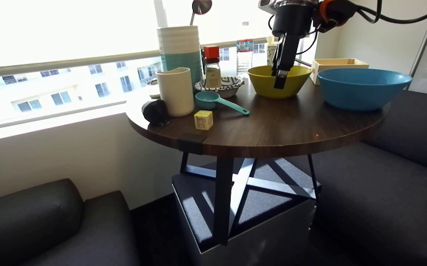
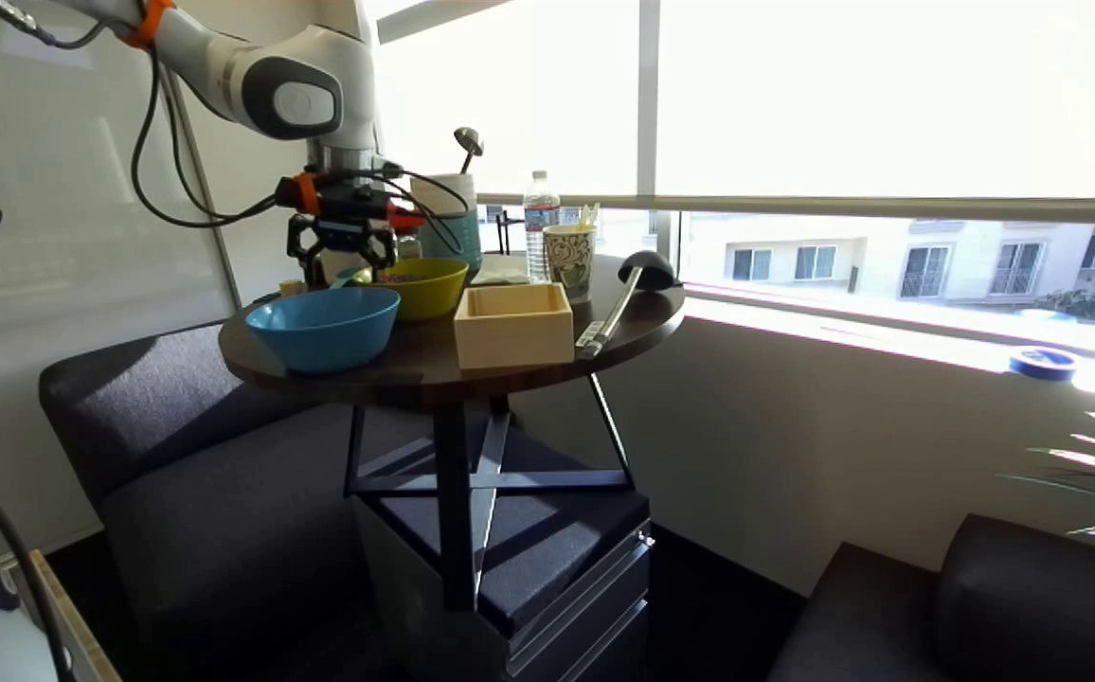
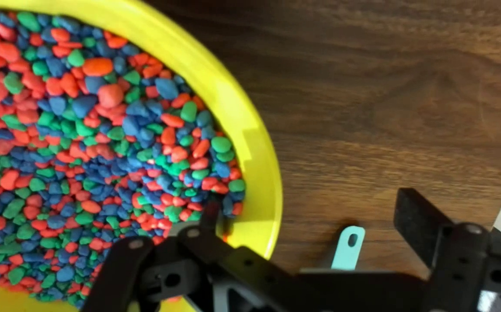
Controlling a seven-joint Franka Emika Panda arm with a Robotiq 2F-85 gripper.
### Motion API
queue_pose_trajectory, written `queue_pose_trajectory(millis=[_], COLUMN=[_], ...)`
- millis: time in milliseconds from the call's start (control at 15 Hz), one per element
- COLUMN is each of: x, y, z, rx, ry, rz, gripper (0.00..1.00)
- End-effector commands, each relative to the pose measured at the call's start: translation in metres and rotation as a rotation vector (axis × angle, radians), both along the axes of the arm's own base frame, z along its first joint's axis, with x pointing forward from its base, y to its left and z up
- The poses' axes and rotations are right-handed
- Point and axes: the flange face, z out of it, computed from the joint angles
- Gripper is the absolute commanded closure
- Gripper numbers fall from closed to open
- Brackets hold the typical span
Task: Switch the positions of the blue bowl and the yellow bowl by sliding the blue bowl to the right and sliding the yellow bowl to the right on the table
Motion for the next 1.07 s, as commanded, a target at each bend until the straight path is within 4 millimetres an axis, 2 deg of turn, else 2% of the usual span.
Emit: queue_pose_trajectory(millis=[0,467,1000], x=[-0.025,-0.049,-0.072], y=[0.013,0.033,0.040], z=[0.000,0.001,0.002], rx=[-0.010,-0.041,-0.045], ry=[0.003,0.028,0.037], rz=[-0.015,0.030,0.053], gripper=[0.00,0.00,0.00])
